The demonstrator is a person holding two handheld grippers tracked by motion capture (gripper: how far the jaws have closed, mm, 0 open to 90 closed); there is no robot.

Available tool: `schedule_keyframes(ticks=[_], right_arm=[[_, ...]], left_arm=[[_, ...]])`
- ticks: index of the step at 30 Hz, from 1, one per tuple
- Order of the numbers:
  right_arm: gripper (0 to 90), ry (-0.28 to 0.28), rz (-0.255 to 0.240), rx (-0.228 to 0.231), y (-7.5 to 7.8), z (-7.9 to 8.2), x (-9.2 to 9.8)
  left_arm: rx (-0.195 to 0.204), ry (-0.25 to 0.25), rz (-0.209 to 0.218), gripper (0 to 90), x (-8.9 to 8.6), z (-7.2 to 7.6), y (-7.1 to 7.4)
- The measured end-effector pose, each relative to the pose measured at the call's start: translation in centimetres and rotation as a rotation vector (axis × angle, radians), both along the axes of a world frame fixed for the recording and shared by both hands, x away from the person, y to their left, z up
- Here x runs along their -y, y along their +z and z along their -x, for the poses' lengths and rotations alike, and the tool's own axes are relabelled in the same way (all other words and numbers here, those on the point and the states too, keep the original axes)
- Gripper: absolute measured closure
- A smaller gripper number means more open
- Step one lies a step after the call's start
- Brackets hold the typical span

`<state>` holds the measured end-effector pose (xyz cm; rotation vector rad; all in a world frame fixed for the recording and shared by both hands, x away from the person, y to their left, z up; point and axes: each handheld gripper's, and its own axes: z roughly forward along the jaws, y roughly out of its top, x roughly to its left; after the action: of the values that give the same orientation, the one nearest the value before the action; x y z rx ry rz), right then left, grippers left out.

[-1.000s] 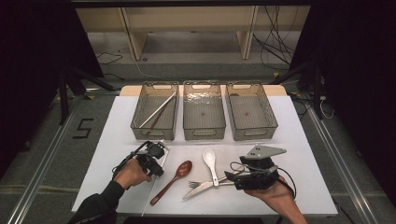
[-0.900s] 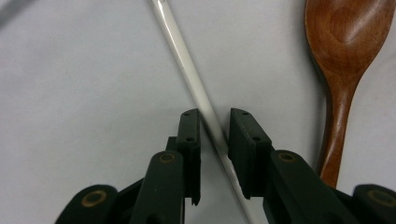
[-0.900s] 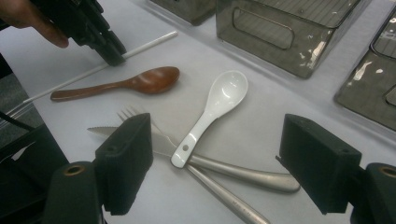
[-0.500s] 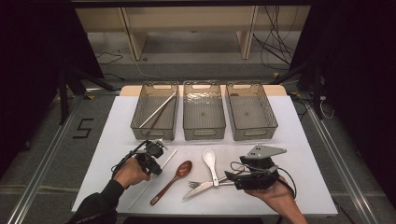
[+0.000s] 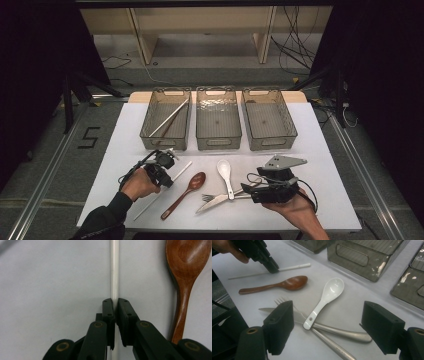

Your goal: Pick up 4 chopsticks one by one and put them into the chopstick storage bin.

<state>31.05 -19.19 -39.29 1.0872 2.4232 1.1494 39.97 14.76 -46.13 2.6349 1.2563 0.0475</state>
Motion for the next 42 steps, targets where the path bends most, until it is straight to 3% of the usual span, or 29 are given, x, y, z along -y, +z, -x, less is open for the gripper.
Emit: schedule_keyframes(ticks=[9, 18, 28, 42], right_arm=[[26.8, 0.001, 0.002, -0.001, 0.0, 0.0, -0.1], [26.8, 0.001, 0.001, 0.000, 0.0, 0.0, 0.0], [26.8, -0.001, -0.001, 0.000, 0.0, 0.0, 0.0], [26.8, -0.005, -0.007, -0.001, 0.0, 0.0, 0.1]], left_arm=[[-0.003, -0.014, -0.018, 83.7, 0.3, -0.1, 0.0], [0.001, -0.035, -0.006, 84.1, 0.1, 0.0, 0.0], [0.006, -0.054, 0.031, 84.2, -0.3, 0.0, 1.0], [0.048, -0.046, 0.120, 84.2, -1.8, -0.4, 4.2]])
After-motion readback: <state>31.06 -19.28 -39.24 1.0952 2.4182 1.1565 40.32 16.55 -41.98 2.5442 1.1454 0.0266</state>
